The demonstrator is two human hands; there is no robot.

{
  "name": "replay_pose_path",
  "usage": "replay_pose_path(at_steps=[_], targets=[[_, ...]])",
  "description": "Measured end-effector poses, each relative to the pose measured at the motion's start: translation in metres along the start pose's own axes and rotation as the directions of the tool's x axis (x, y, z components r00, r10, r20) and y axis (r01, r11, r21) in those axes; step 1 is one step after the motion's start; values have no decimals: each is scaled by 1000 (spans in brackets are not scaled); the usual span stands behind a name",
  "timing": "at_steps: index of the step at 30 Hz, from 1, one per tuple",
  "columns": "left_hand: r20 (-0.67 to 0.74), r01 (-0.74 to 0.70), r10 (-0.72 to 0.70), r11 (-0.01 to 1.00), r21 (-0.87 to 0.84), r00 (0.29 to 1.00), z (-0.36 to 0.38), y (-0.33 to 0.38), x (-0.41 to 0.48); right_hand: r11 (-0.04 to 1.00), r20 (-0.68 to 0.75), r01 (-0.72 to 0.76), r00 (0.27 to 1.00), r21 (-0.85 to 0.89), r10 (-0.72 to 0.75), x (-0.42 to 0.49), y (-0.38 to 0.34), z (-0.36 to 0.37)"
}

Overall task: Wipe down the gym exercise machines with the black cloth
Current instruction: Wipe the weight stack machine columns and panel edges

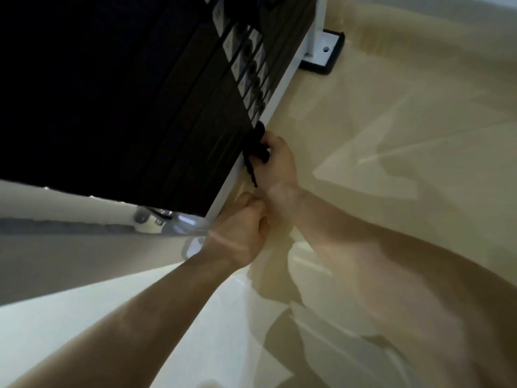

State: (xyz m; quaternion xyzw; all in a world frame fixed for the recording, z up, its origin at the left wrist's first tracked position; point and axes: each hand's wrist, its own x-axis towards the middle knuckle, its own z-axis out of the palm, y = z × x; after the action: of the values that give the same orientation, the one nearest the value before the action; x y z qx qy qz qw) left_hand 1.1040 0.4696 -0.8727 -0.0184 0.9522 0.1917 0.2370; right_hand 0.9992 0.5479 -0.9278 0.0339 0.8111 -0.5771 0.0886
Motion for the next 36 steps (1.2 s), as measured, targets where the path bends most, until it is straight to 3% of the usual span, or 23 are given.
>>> replay_pose_path(at_steps=[8, 13, 20, 27, 32, 36], targets=[[-66, 87, -83, 995, 50, 994, -2, -16, -20, 999, -146, -48, 988, 7, 49, 12, -10, 1], [-150, -40, 37, 999, -22, 988, 0, -15, -46, 999, 113, -47, 992, -14, 49, -48, 0, 16], [-128, 68, -77, 995, -74, 989, 18, -30, -102, 999, -16, -26, 1000, -29, 26, -45, -4, 21], [-62, 14, -8, 996, 84, 998, 7, -36, -114, 994, 253, 69, 966, -84, -46, -89, 5, 27], [-30, -3, 7, 992, 126, 1000, -8, -40, -112, 986, 245, 147, 961, -73, -125, -92, -5, 15], [50, -22, 12, 980, 196, 999, -3, -41, -119, 973, 349, 149, 934, -174, -81, -107, -10, 16]])
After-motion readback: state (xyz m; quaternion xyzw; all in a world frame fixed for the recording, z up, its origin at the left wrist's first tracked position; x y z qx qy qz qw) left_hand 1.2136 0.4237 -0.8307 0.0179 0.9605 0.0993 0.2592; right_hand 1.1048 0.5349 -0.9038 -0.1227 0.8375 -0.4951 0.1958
